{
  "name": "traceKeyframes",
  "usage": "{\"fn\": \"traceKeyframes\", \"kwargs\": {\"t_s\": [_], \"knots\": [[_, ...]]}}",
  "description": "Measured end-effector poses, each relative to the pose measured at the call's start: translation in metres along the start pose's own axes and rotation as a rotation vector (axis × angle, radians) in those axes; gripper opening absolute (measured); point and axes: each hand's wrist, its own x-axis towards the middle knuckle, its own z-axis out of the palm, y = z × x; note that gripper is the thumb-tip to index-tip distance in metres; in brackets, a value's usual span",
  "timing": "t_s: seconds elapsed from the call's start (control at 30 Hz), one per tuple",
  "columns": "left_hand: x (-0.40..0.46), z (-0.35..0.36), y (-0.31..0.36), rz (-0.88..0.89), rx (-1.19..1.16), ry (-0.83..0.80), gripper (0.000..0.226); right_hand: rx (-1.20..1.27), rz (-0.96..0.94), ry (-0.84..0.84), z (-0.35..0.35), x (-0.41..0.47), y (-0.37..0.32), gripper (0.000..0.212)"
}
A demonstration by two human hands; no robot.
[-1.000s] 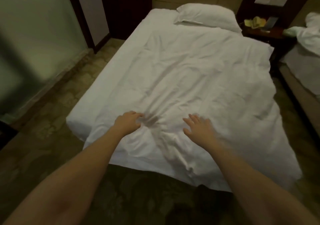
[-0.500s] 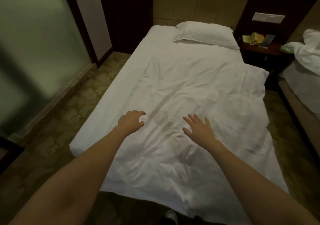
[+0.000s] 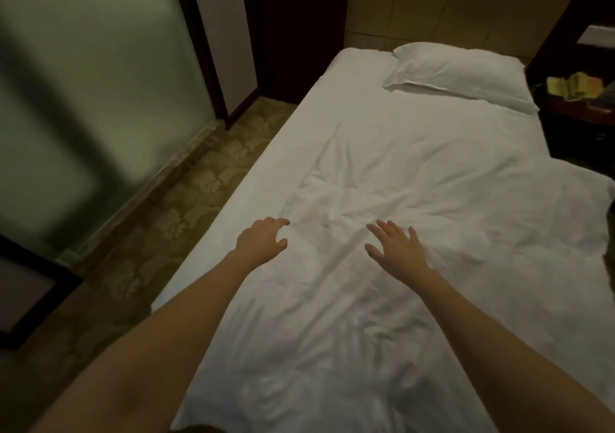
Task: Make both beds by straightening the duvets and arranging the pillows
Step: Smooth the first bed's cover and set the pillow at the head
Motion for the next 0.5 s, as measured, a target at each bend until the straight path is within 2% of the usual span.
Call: {"fn": "traceKeyframes", "kwargs": {"t_s": [0.23, 0.4, 0.5], "knots": [[0.07, -0.037, -0.067, 0.095, 0.011, 0.03, 0.047, 0.007, 0.082, 0.037, -0.001, 0.066, -0.057, 0.053], [0.119, -0.083, -0.112, 0.318, 0.098, -0.045, 0.049, 0.032, 0.284, 0.04, -0.011, 0.077, -0.122, 0.054], [0.145, -0.118, -0.13, 0.467, 0.131, -0.033, 0.05, 0.062, 0.395, 0.081, -0.022, 0.079, -0.162, 0.054]]}}
